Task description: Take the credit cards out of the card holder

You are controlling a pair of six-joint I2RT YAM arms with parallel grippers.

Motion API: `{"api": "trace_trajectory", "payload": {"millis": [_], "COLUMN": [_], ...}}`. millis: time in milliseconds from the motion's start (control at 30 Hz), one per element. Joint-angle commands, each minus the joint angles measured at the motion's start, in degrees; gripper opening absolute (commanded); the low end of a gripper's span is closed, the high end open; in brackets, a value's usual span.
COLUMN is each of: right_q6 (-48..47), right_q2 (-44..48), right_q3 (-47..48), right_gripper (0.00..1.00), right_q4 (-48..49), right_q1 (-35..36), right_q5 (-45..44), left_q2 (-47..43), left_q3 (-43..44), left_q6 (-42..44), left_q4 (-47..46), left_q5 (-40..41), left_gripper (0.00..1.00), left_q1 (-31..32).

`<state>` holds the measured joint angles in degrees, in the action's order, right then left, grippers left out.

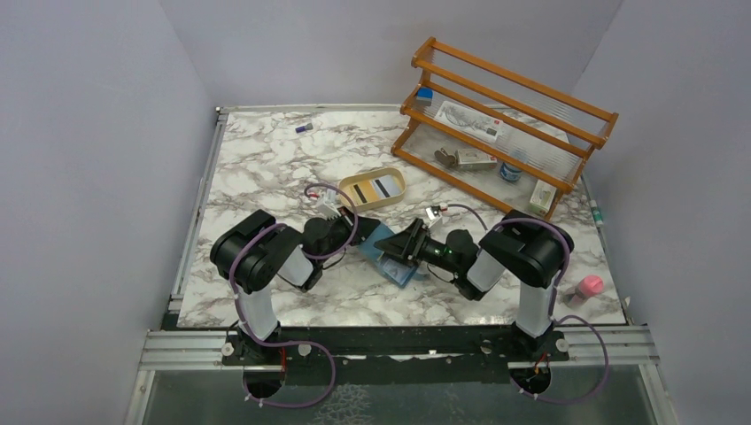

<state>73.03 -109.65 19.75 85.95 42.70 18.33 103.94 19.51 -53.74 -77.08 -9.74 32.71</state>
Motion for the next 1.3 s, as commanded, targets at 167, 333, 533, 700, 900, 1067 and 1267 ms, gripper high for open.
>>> {"api": "trace_trajectory", "payload": {"millis": [167, 333, 533, 700, 900, 1067, 1267], "right_q6": [-1.29, 1.94, 4.76, 4.87, 7.35, 8.61, 9.52], "right_q2": [3.84, 1.45, -1.12, -0.71, -3.47, -4.45, -3.18], "right_q3": [4.36, 5.07, 6.90, 8.46, 10.75, 11.68, 9.80], "right_gripper": [0.79, 0.79, 0.79, 0.79, 0.79, 0.79, 0.79], "right_q4": [16.44, 16.32, 11.02, 4.71, 7.72, 8.32, 9.49], "right_q1": [0.65, 1.46, 2.58, 3.83, 4.49, 5.20, 5.16], "right_q5": [-4.64, -7.40, -7.70, -8.20, -8.03, -8.30, -9.03], "left_q2": [-2.03, -3.64, -4.89, -6.00, -5.87, -6.44, -7.15], "left_q3": [-3.54, -4.46, -4.98, -5.09, -5.35, -6.02, -7.00], "left_q6": [0.13, 0.62, 0.79, 0.83, 0.40, 0.55, 1.48], "left_q4": [-0.61, -0.62, -0.58, -0.36, -0.74, -1.08, -0.41], "left_q5": [6.15, 8.67, 10.64, 12.10, 14.23, 15.59, 16.55], "left_gripper": [0.00, 0.00, 0.00, 0.00, 0.00, 0.00, 0.00], "left_q1": [2.19, 3.03, 3.57, 4.00, 5.14, 5.33, 5.21]}}
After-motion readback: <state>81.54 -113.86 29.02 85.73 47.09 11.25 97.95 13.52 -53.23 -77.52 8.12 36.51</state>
